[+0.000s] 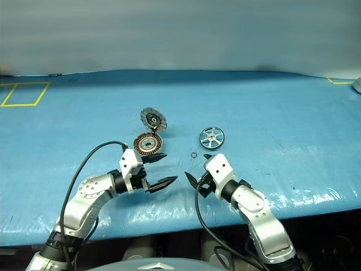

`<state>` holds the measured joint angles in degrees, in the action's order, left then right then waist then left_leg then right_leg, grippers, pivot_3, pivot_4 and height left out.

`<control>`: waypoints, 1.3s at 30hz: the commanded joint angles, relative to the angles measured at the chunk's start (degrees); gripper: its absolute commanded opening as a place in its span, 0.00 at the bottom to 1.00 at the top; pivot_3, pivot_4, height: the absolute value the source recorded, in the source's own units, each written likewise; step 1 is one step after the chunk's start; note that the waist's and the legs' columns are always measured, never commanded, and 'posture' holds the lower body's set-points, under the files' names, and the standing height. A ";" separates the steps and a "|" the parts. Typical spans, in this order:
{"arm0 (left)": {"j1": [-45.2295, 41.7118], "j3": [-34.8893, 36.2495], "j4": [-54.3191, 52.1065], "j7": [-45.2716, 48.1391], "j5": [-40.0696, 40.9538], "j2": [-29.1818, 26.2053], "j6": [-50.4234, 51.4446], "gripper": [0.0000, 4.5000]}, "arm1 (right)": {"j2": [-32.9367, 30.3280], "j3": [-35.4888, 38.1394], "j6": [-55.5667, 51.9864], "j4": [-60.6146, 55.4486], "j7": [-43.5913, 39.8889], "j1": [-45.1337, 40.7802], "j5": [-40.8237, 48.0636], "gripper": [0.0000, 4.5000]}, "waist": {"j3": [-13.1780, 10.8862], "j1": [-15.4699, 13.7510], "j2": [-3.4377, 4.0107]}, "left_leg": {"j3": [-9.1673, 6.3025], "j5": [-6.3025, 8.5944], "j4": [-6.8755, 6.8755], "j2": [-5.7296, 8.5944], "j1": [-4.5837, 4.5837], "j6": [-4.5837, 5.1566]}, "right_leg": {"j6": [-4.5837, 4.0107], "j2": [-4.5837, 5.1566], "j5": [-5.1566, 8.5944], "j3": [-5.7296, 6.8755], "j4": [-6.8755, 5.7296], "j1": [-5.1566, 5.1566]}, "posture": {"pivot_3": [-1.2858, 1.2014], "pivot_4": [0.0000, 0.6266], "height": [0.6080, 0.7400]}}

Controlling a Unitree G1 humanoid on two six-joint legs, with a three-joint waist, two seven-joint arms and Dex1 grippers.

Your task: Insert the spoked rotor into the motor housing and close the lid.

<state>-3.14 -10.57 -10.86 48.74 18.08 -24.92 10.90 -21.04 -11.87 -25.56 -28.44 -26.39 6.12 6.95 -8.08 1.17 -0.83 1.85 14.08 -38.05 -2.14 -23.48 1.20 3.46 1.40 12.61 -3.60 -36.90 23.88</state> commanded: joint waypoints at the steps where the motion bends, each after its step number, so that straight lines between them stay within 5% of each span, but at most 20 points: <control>1: -0.42 0.34 -0.43 0.22 0.27 0.08 -0.16 1.00 | -0.02 0.27 0.60 -2.52 0.27 0.09 0.11 0.99 | 0.00 -0.02 0.00 | 0.00 0.00 0.00 0.00 0.00 0.00 | 0.00 0.00 0.00 0.00 0.00 0.00 | 0.52 0.24 1.00; 22: -0.31 1.39 1.83 -0.50 -1.08 -0.08 -2.35 1.00 | -0.52 0.55 0.89 -1.72 1.14 -0.42 -0.26 0.99 | 0.00 -0.04 0.00 | 0.00 0.00 -0.01 0.00 0.00 0.00 | 0.00 0.00 0.00 0.00 0.00 0.00 | 0.52 0.24 1.00; 39: 0.12 3.92 2.29 -3.61 -1.88 0.02 -3.79 1.00 | 8.38 -1.62 4.32 12.07 4.63 -8.30 -1.92 0.99 | 0.00 0.03 0.00 | 0.02 0.00 0.02 0.00 -0.02 0.00 | -0.09 -0.01 -0.06 0.00 -0.01 0.01 | 0.52 0.24 1.00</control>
<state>-3.01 -8.07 -6.99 45.91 16.31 -24.96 8.90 -12.84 -13.41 -22.85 -16.25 -21.56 -1.11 4.88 -8.08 1.20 -0.83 1.87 14.08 -38.03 -2.14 -23.50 1.20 3.34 1.39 12.53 -3.60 -36.91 23.88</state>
